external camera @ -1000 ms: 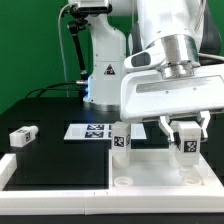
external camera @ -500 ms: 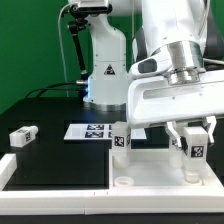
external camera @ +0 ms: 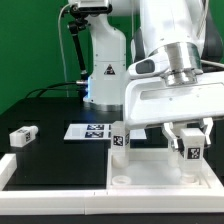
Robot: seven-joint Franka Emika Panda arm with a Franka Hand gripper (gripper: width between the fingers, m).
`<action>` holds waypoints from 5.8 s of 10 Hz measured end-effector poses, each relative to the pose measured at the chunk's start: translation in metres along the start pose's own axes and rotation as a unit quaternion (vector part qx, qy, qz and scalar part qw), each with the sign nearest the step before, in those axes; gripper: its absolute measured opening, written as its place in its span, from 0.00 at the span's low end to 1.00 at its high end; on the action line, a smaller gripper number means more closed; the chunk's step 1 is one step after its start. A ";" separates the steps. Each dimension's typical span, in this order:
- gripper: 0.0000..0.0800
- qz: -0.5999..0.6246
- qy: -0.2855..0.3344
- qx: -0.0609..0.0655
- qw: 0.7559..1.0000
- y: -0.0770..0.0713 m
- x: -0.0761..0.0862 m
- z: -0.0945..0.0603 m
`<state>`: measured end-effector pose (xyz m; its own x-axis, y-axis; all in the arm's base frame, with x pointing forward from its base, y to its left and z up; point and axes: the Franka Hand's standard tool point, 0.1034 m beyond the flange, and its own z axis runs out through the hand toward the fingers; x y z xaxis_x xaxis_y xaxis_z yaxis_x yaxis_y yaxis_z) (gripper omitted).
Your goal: Assemble square table
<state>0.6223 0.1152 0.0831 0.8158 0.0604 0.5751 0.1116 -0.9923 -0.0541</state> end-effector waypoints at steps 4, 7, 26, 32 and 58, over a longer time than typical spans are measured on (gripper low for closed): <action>0.36 -0.003 -0.007 0.001 1.000 -0.002 -0.008 0.007; 0.36 -0.010 -0.007 0.000 1.000 0.001 -0.008 0.008; 0.81 -0.018 -0.266 0.018 0.964 0.009 -0.004 0.002; 0.50 0.005 -0.346 0.019 0.938 0.013 0.003 0.010; 0.81 0.063 -0.293 -0.023 0.954 0.002 0.012 0.016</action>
Offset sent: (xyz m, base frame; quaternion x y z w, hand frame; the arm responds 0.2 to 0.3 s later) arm 0.0039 0.0063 -0.0105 0.0018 0.0029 0.0106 0.9999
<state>0.6412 0.1161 0.0769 0.9997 -0.0220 0.0099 -0.0215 -0.9986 -0.0484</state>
